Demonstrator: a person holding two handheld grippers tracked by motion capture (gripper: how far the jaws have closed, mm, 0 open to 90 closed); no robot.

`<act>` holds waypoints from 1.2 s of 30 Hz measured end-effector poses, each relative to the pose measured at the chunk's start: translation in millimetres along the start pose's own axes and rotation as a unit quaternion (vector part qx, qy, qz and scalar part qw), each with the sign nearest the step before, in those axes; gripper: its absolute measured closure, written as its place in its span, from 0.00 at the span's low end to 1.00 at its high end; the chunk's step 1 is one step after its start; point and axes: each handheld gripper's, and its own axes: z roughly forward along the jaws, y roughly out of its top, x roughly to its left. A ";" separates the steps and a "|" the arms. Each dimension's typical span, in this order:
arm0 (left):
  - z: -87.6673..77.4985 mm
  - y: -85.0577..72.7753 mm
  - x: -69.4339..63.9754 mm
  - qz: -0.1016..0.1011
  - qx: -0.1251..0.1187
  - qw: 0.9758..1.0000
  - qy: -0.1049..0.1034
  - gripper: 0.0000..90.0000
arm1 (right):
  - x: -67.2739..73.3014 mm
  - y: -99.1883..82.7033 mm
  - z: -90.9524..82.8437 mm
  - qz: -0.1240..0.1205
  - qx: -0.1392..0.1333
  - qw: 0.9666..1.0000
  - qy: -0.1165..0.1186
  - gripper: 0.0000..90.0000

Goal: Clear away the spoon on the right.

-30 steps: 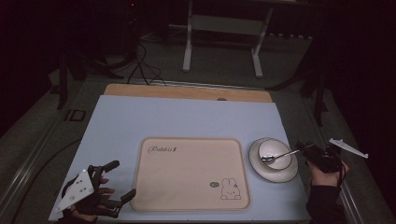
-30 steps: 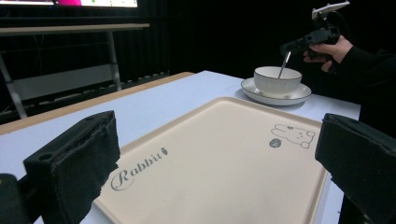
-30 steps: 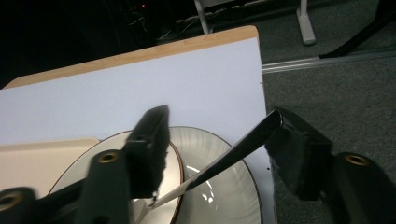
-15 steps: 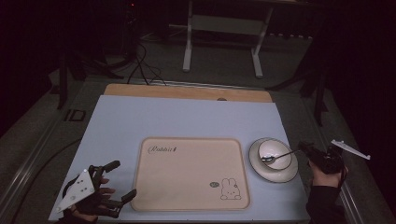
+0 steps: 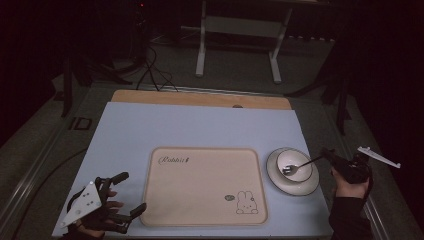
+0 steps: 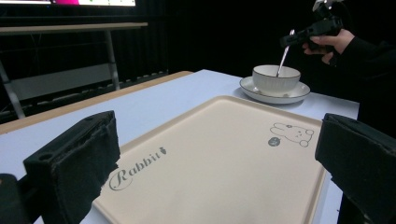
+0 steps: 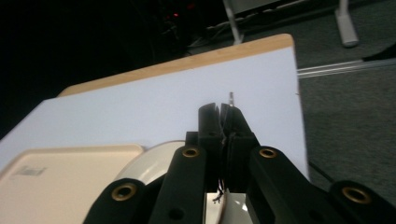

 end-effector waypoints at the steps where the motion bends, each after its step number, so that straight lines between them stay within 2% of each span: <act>1: 0.0 0.0 0.0 0.000 0.000 1.000 0.000 0.00 | 0.9 1.1 0.0 0.000 0.000 1.000 0.005 0.99; 11: 0.0 0.1 -0.4 0.002 0.001 1.000 0.000 0.00 | 16.1 10.8 1.8 -0.039 0.022 0.999 0.012 0.99; 18: -0.3 0.2 -0.4 0.002 0.000 1.000 0.000 0.00 | 24.8 22.9 1.1 -0.057 0.022 0.998 0.021 0.99; 25: -0.2 0.2 -0.7 0.004 0.002 1.000 -0.001 0.00 | 33.0 36.1 -3.8 -0.074 0.020 0.997 0.019 0.99; 36: -0.6 0.4 -0.7 -0.001 -0.001 1.000 -0.001 0.00 | 49.4 65.3 -13.6 -0.115 0.028 0.992 0.032 0.99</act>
